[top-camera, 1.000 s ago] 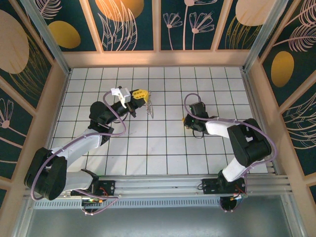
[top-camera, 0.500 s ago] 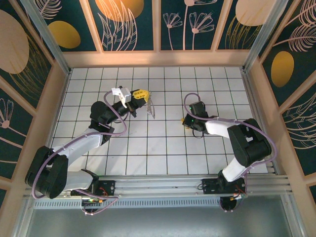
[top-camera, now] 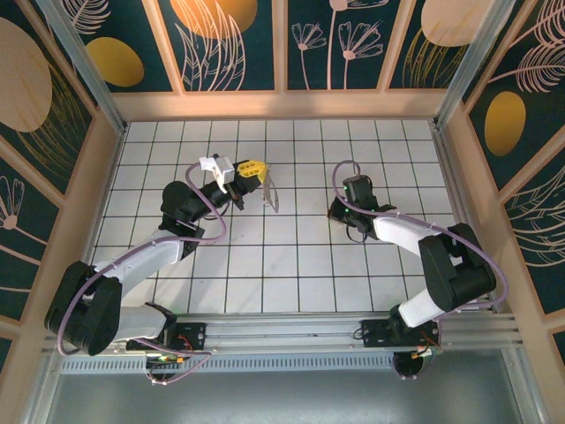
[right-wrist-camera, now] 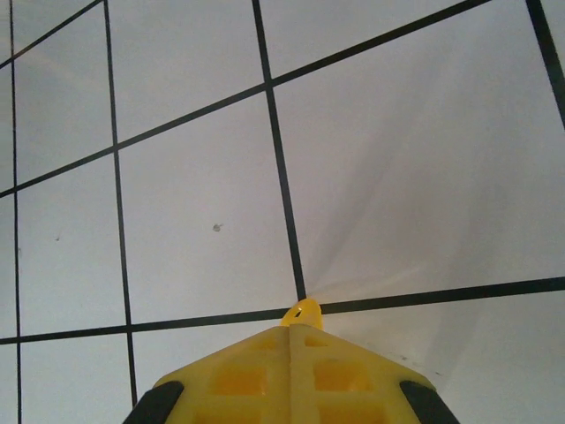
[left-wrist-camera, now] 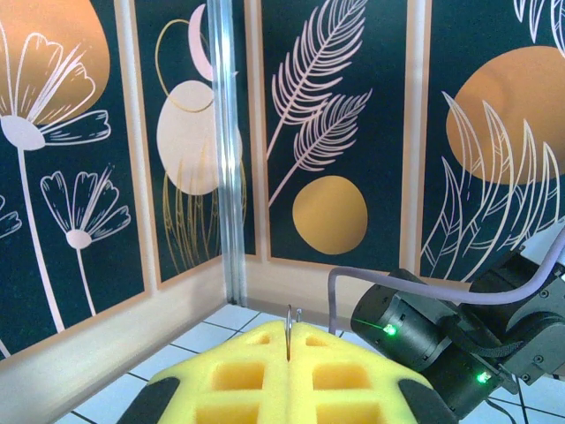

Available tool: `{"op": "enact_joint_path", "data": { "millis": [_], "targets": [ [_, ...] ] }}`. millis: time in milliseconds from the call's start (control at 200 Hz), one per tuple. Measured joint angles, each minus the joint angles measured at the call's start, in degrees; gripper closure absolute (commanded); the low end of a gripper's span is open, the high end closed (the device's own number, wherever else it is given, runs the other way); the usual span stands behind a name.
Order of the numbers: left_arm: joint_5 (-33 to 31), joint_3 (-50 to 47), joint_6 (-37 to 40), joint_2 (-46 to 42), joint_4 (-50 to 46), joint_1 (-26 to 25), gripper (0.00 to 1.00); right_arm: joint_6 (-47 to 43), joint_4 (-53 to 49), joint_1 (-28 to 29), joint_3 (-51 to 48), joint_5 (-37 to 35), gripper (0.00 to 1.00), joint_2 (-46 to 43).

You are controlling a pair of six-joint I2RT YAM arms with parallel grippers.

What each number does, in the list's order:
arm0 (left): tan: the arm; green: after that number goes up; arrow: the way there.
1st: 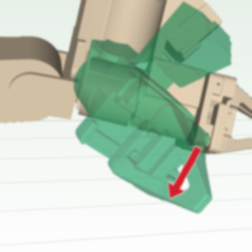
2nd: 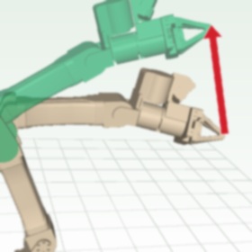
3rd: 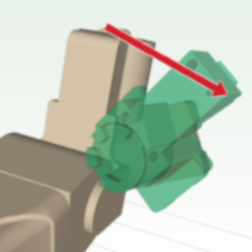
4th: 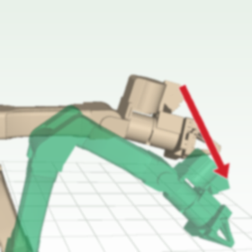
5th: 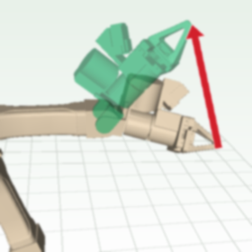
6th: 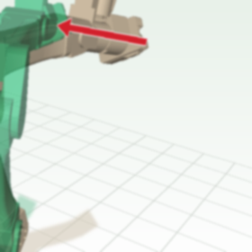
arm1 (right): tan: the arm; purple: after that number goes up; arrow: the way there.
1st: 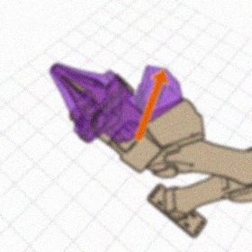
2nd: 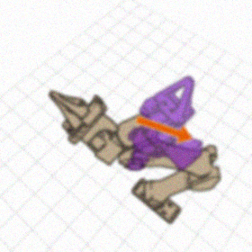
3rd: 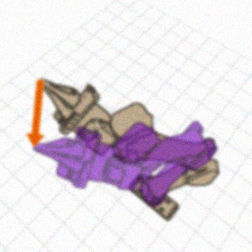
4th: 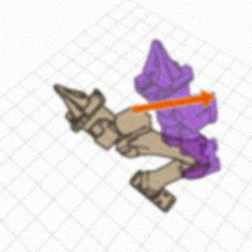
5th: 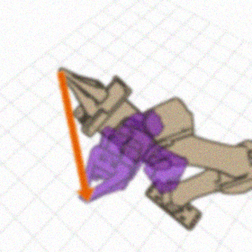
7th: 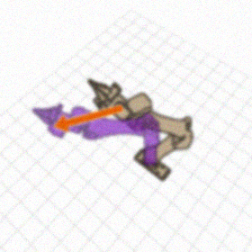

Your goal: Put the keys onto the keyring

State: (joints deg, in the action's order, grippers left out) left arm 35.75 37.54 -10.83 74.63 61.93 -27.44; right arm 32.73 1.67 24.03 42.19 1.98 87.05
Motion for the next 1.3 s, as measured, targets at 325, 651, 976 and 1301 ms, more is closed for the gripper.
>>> {"op": "enact_joint_path", "data": {
  "millis": [325, 651, 976, 1301],
  "targets": [
    [0.00, 0.00, 0.00, 0.00, 0.00, 0.00, 1.00, -3.17, 3.37, -0.04, -0.48, 2.89, 1.00, 0.00],
    [0.00, 0.00, -0.22, 0.00, 0.02, 0.00, 1.00, -5.25, 4.44, -0.04, -0.50, 3.04, 1.00, 4.94],
    [0.00, 0.00, -0.22, 0.00, 0.02, 0.00, 1.00, -5.42, 4.57, -0.04, -0.48, 3.06, 0.99, 7.37],
    [0.00, 0.00, -0.24, 0.02, 0.02, 0.00, 1.00, -5.27, 4.37, -0.02, -0.50, 2.97, 0.80, 7.21]
  ]
}}
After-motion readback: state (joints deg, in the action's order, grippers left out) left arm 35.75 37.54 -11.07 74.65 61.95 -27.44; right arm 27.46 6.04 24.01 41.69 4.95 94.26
